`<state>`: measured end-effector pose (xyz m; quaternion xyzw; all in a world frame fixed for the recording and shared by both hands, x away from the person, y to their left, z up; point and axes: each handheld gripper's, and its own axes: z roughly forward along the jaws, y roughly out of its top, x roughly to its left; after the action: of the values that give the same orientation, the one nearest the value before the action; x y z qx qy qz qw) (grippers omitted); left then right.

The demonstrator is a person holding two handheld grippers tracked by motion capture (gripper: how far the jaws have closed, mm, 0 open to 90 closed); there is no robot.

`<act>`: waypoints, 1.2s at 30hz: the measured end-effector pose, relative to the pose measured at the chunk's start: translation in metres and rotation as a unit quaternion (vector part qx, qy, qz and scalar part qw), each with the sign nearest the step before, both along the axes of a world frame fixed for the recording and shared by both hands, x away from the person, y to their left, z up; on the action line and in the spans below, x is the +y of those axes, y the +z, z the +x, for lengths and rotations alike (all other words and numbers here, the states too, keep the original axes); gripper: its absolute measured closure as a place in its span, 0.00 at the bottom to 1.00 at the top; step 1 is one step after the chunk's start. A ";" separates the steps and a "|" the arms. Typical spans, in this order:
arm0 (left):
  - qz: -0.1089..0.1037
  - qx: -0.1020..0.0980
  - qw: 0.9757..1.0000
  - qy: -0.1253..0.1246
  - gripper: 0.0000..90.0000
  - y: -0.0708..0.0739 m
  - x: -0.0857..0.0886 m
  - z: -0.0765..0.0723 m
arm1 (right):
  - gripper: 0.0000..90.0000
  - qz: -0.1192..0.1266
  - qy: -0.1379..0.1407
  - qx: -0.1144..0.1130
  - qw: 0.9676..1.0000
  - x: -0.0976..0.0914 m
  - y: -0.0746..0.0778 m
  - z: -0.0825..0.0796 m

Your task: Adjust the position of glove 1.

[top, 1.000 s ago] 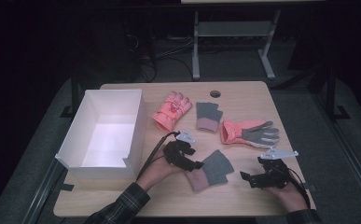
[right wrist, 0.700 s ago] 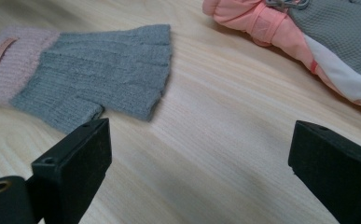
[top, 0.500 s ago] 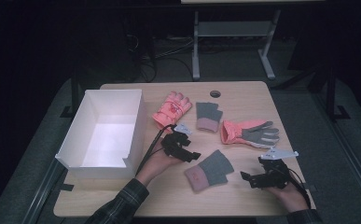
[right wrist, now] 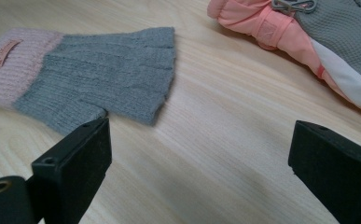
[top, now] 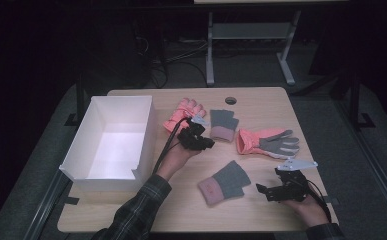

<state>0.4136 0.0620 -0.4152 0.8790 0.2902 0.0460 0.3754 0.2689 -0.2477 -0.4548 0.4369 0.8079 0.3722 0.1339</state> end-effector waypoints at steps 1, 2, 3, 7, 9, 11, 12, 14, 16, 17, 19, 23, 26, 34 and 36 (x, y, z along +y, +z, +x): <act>0.003 -0.002 1.000 0.006 0.99 0.000 -0.004 0.008 | 0.06 0.001 0.001 0.000 1.000 0.000 0.000 0.000; -0.004 -0.001 1.000 0.011 0.99 -0.001 -0.006 0.012 | 0.06 0.003 -0.001 0.001 1.000 0.000 0.000 0.000; -0.004 -0.001 1.000 0.011 1.00 -0.001 -0.006 0.012 | 0.06 0.004 -0.001 0.001 1.000 0.000 0.000 0.000; 0.004 -0.003 1.000 0.014 1.00 -0.004 -0.014 0.026 | 0.06 0.003 0.002 0.003 1.000 0.001 -0.001 0.000; 0.004 -0.007 1.000 0.023 1.00 -0.007 -0.020 0.031 | 0.06 0.004 0.003 0.005 1.000 0.001 -0.001 0.000; -0.002 -0.005 1.000 0.026 1.00 -0.011 -0.025 0.037 | 0.06 0.003 0.002 0.004 1.000 0.002 -0.001 0.001; -0.001 -0.006 1.000 0.031 1.00 -0.014 -0.031 0.044 | 0.06 0.003 0.008 0.004 1.000 0.004 -0.001 0.001; 0.001 -0.006 0.999 0.032 1.00 -0.016 -0.038 0.050 | 0.06 0.002 0.007 0.006 1.000 0.005 -0.001 0.001; -0.001 -0.003 0.999 0.033 1.00 -0.018 -0.045 0.055 | 0.06 0.003 0.008 0.005 1.000 0.004 -0.001 0.002; -0.001 -0.003 0.999 0.033 1.00 -0.018 -0.045 0.055 | 0.06 0.003 0.008 0.005 1.000 0.004 -0.001 0.002; 0.005 -0.008 1.000 0.025 1.00 -0.018 -0.051 0.059 | 0.06 0.004 0.007 0.005 1.000 0.004 -0.001 0.002; 0.003 -0.004 1.000 0.020 1.00 -0.019 -0.065 0.065 | 0.06 0.004 0.007 0.004 1.000 0.004 -0.002 0.003; 0.004 0.007 1.000 0.018 1.00 -0.026 -0.074 0.069 | 0.06 0.006 0.007 0.004 1.000 0.003 -0.002 0.003; 0.014 0.021 1.000 0.017 1.00 -0.039 -0.078 0.069 | 0.06 0.007 0.007 0.007 1.000 0.003 -0.001 0.003; 0.019 0.020 0.999 0.016 1.00 -0.038 -0.076 0.068 | 0.06 0.007 0.007 0.006 1.000 0.002 -0.001 0.003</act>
<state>0.4811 -0.0141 -0.4529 0.8822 0.3107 0.0398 0.3516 0.2721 -0.2455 -0.4559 0.4346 0.8087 0.3766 0.1236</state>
